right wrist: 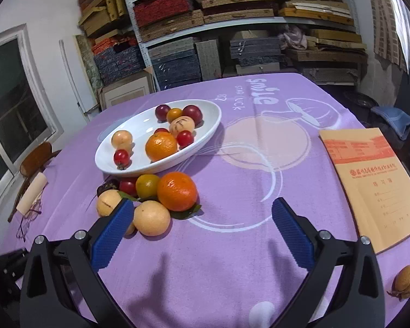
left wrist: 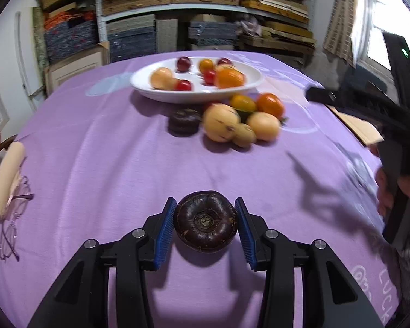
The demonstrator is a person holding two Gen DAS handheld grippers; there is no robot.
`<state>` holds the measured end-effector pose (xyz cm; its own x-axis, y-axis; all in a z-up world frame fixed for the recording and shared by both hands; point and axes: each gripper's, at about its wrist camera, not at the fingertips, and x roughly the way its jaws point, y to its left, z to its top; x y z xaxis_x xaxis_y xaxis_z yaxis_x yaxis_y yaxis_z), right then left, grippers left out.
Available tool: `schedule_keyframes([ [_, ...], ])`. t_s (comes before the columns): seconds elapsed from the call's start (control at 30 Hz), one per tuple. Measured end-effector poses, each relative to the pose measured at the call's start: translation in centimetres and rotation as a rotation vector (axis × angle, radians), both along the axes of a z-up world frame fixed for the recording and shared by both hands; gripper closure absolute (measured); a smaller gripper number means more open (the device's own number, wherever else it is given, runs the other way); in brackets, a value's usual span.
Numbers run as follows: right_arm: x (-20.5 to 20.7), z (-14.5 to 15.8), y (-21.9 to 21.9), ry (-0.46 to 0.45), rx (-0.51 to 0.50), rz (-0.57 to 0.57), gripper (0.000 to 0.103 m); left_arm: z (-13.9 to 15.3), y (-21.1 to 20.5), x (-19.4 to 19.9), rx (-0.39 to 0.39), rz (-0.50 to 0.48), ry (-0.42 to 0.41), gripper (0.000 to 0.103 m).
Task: Organize fruits
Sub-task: 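Close the left tool on the dark purple round fruit and lift it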
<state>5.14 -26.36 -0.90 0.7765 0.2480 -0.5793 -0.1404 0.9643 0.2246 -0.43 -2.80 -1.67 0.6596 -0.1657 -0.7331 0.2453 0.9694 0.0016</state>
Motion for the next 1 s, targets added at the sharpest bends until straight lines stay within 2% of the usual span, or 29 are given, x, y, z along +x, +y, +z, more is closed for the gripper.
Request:
schedule_keyframes([
  [0.17, -0.4, -0.8, 3.6, 0.005, -0.155, 0.083, 0.004, 0.8, 2.8, 1.9, 0.049, 0.079, -0.008, 0.059],
  [0.27, -0.3, -1.6, 5.4, 0.037, -0.200, 0.127, 0.004, 1.3, 4.0, 2.9, 0.084, 0.108, -0.029, 0.059],
  [0.4, -0.4, -1.7, 7.4, 0.030, -0.275, 0.146, 0.004, 0.8, 5.4, 3.9, 0.022, 0.139, -0.016, 0.059],
  [0.47, 0.1, -2.0, 7.9, 0.053, -0.283, 0.156, 0.005, 0.4, 5.8, 3.9, 0.015, 0.137, 0.005, 0.059],
  [0.5, 0.3, -2.3, 8.1, 0.066, -0.287, 0.154, 0.011, 0.3, 5.9, 3.8, 0.012, 0.137, 0.007, 0.059],
  [0.53, 0.6, -2.5, 7.9, 0.082, -0.283, 0.158, 0.023, 0.2, 6.0, 3.8, 0.012, 0.136, 0.009, 0.059],
  [0.63, 1.4, -3.2, 7.6, 0.134, -0.239, 0.171, 0.038, 0.0, 5.8, 3.8, 0.010, 0.124, 0.016, 0.059],
  [0.87, 0.8, -2.7, 8.9, 0.125, -0.176, 0.261, 0.040, -0.4, 5.5, 4.2, 0.016, 0.116, 0.032, 0.059],
  [1.0, 1.2, -2.4, 8.9, 0.132, -0.157, 0.257, 0.040, -0.5, 5.7, 4.2, 0.010, 0.119, 0.041, 0.059],
])
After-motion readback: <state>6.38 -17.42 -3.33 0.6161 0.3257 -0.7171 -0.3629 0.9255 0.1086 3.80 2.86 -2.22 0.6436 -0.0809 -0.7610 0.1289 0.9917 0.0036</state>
